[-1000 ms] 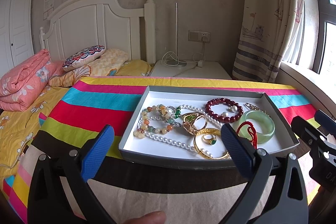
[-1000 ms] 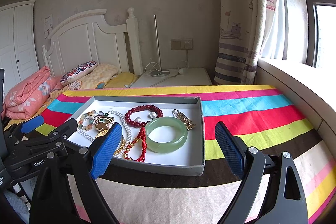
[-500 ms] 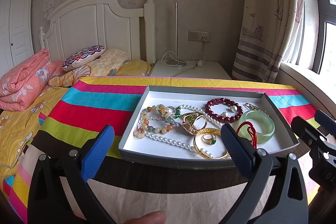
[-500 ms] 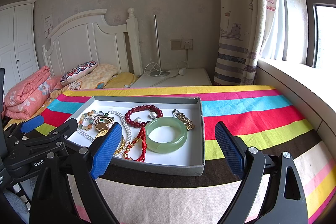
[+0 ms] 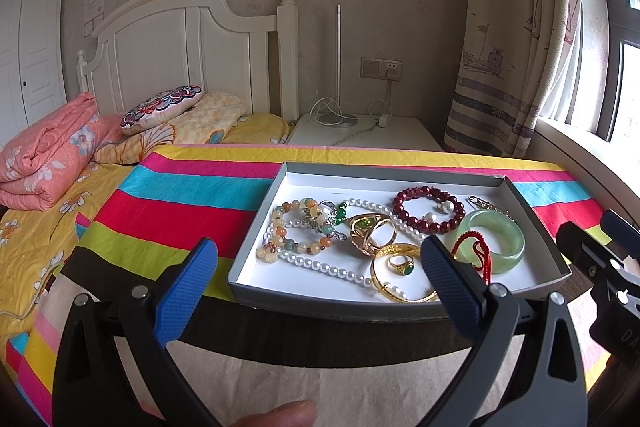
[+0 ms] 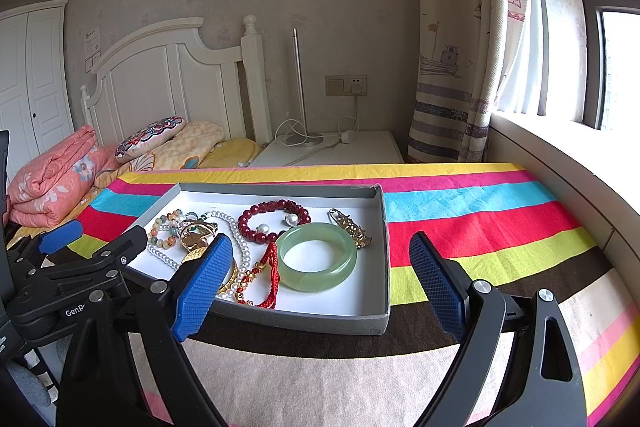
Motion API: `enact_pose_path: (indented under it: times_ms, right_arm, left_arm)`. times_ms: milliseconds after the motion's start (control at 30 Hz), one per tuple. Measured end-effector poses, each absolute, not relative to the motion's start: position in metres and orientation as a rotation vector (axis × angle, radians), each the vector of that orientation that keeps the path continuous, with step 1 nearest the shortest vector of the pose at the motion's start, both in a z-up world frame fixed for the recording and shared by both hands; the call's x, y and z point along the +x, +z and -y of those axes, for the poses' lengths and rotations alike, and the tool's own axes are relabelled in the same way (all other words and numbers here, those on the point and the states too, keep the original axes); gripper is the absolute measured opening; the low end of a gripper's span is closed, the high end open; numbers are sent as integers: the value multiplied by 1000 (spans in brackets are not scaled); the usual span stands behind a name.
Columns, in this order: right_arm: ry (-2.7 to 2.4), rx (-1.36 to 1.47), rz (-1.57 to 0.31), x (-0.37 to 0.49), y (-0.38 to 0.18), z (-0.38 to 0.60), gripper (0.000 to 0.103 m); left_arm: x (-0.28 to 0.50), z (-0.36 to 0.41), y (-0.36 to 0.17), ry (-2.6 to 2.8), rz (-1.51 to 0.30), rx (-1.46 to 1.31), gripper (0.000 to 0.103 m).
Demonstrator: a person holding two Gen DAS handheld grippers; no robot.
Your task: Organize jewelry
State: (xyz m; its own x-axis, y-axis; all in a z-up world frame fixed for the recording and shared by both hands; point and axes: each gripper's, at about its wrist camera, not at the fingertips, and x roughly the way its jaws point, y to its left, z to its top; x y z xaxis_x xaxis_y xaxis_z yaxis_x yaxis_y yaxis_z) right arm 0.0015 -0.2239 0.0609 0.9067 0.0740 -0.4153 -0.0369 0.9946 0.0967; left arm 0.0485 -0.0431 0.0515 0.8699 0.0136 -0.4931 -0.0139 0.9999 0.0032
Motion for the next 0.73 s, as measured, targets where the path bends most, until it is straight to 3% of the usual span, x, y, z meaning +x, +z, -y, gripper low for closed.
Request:
enact_pose_path:
  times_ms: [733]
  right_arm:
    - [60,88,-434,2,61,224,86]
  left_arm:
    - [45,42,52,-5,-529,-6,101]
